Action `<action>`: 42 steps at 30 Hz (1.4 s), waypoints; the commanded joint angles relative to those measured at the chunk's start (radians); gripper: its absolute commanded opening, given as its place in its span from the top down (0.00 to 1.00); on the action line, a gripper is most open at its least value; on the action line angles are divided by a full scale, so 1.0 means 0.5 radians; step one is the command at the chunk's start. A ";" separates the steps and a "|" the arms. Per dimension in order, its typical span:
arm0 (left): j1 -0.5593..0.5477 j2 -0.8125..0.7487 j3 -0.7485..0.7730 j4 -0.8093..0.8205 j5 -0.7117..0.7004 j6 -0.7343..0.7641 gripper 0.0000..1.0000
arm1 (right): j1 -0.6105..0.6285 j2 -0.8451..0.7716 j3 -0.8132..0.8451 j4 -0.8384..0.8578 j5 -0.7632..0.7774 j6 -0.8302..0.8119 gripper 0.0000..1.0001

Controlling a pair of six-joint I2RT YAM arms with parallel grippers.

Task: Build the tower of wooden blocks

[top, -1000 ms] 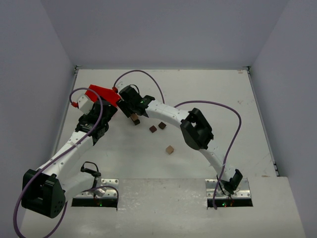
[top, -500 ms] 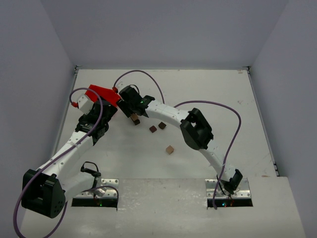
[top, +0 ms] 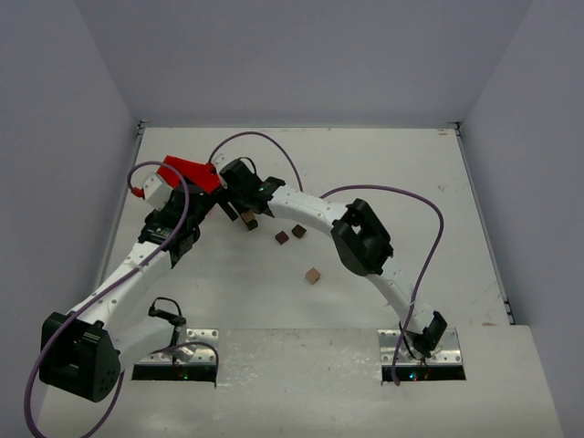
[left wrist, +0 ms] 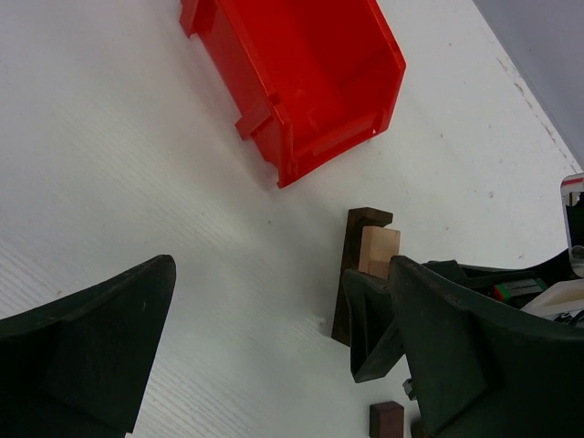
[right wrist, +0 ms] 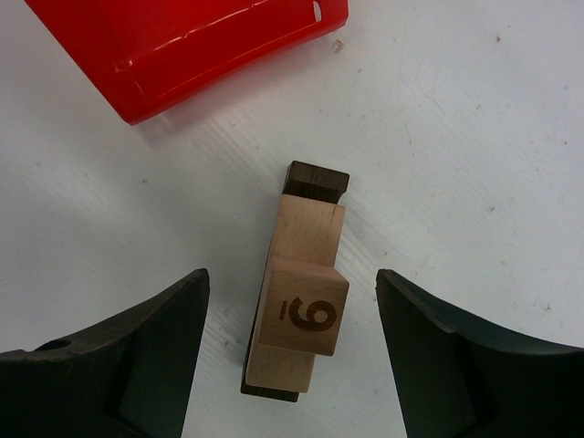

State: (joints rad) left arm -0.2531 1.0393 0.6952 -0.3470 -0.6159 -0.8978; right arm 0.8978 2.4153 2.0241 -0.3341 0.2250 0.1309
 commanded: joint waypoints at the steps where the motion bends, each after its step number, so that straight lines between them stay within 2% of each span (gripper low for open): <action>1: 0.015 -0.057 0.009 0.071 0.005 0.016 0.00 | -0.010 -0.142 -0.009 0.043 -0.018 0.065 0.26; 42: 0.015 -0.026 0.015 0.074 0.011 0.020 0.00 | 0.021 -0.103 0.044 0.083 -0.068 0.057 0.30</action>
State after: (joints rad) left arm -0.2531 1.0321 0.6952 -0.3427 -0.6079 -0.8948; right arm 0.8994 2.4115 2.0087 -0.3367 0.1967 0.1612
